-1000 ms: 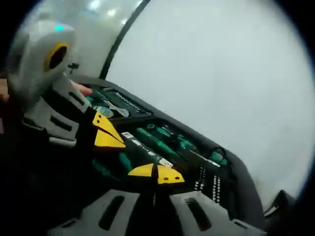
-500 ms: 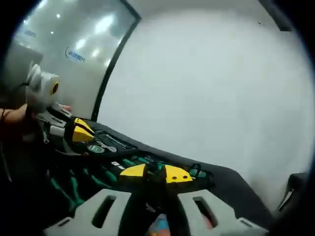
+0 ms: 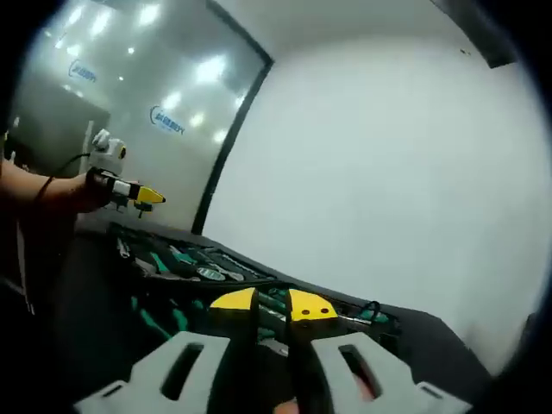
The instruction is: Pick up the tools and put them into their designated positions in the toolbox.
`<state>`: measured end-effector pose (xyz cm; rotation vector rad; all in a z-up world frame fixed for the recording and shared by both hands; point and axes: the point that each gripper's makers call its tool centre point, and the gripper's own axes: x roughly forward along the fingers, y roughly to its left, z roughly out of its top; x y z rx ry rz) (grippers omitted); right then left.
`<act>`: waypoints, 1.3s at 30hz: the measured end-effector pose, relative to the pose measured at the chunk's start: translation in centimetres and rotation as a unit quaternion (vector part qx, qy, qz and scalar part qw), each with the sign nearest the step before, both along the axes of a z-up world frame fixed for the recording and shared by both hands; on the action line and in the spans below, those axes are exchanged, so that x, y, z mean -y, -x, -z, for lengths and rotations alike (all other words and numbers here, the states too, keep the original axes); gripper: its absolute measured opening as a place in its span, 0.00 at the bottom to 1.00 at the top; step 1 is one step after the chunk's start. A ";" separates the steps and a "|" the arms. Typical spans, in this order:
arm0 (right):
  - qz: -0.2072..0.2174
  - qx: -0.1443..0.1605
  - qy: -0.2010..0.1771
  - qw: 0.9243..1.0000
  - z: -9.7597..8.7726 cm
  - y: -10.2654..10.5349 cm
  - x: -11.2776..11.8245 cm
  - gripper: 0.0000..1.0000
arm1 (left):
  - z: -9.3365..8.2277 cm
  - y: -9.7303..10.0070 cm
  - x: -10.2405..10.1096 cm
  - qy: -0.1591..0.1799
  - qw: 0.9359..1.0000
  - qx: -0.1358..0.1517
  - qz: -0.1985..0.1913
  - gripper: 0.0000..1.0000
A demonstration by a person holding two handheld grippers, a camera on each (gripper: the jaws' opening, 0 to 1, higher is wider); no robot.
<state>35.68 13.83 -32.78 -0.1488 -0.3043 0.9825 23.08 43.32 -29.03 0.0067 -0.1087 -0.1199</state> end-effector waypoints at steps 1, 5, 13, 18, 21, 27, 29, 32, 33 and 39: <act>-0.004 -0.004 -0.004 1.000 -0.1 -0.1 0.1 0.11 | 0.0 0.4 -0.8 0.000 1.000 0.000 -0.001 0.17; -0.024 -0.025 -0.026 0.999 -0.5 0.1 0.7 0.14 | 1.5 1.2 -2.6 0.006 1.000 -0.002 -0.005 0.18; -0.056 -0.043 -0.020 0.997 -0.2 0.9 0.6 0.15 | 4.1 2.1 -4.7 0.049 0.999 0.017 0.005 0.22; -0.084 -0.030 0.024 0.996 0.5 2.0 1.4 0.16 | 4.6 2.4 -3.9 0.043 0.998 0.026 0.027 0.26; -0.086 -0.024 0.032 0.995 0.6 2.0 2.2 0.16 | 4.6 2.5 -3.6 0.053 0.997 0.034 0.042 0.32; -0.065 -0.042 -0.053 0.996 -1.0 0.6 5.0 0.16 | 5.4 1.8 -3.3 0.050 0.998 0.018 0.044 0.37; -0.081 -0.065 -0.053 0.993 -0.6 0.7 4.9 0.16 | 5.8 1.7 -3.2 0.038 0.998 0.011 0.044 0.37; -0.100 -0.076 -0.052 0.991 -0.4 0.2 4.9 0.18 | 6.2 1.5 -2.1 0.017 0.998 0.004 0.063 0.39; -0.108 -0.081 -0.070 0.988 -0.8 0.1 5.0 0.20 | 6.5 1.4 -1.8 0.010 0.998 -0.001 0.067 0.44; -0.072 -0.135 -0.221 0.963 -3.7 -4.1 10.0 0.28 | 6.4 1.4 -1.9 0.022 0.998 -0.002 0.066 0.57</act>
